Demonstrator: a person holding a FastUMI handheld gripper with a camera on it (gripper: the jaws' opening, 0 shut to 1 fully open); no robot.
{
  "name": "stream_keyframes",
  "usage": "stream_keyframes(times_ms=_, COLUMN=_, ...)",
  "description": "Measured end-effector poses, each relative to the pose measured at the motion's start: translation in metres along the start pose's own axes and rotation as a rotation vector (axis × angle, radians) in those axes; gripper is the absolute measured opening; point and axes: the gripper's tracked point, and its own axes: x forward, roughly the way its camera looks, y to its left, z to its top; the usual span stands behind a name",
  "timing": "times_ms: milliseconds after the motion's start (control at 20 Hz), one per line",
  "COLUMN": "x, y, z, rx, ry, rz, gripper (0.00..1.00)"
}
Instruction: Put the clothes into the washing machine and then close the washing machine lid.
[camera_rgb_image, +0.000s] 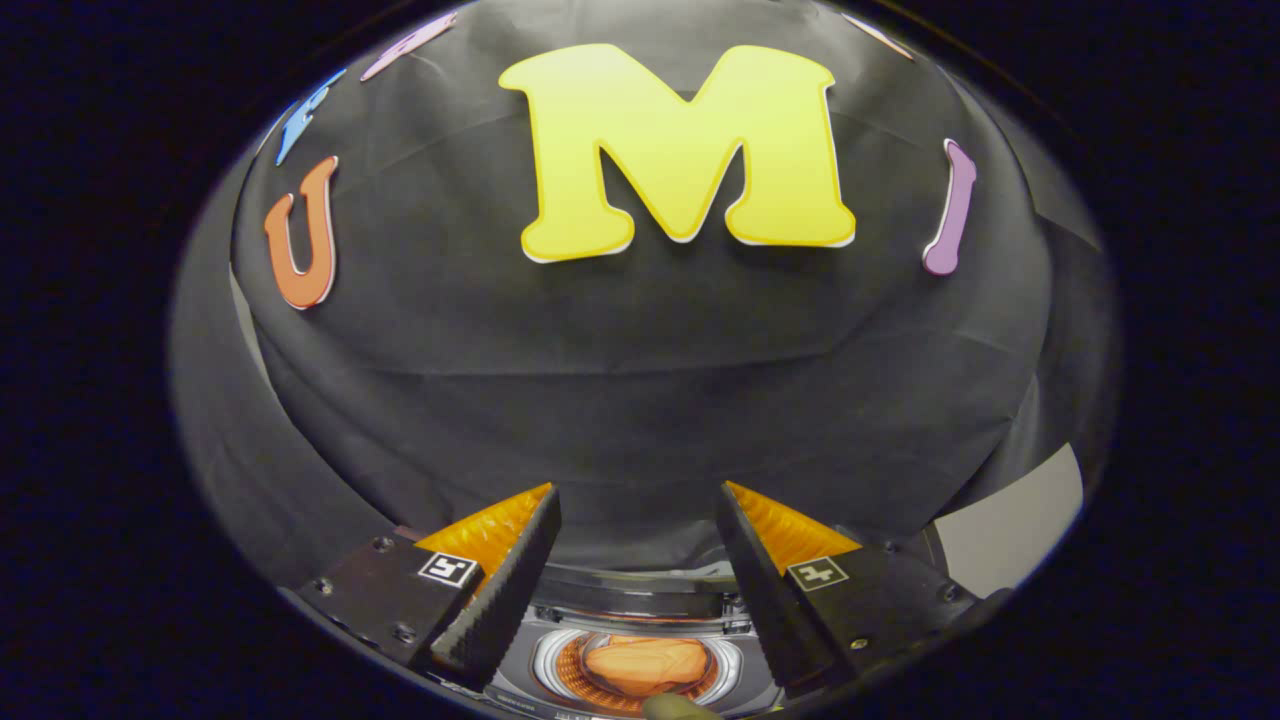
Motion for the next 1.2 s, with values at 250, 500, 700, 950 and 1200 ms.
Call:
stream_keyframes(times_ms=250, x=0.022, y=0.001, z=-0.025, rx=-0.024, ry=0.052, rz=-0.039, gripper=0.97)
stream_keyframes(times_ms=500, x=0.027, y=0.002, z=-0.042, rx=0.006, ry=0.043, rz=-0.067, gripper=0.98)
stream_keyframes(times_ms=700, x=0.018, y=0.001, z=-0.047, rx=0.005, ry=-0.002, rz=-0.078, gripper=0.99)
stream_keyframes(times_ms=950, x=0.007, y=0.003, z=-0.054, rx=-0.006, ry=-0.024, rz=-0.072, gripper=0.99)
stream_keyframes(times_ms=1200, x=-0.015, y=0.005, z=-0.071, rx=-0.023, ry=-0.05, rz=-0.07, gripper=0.99)
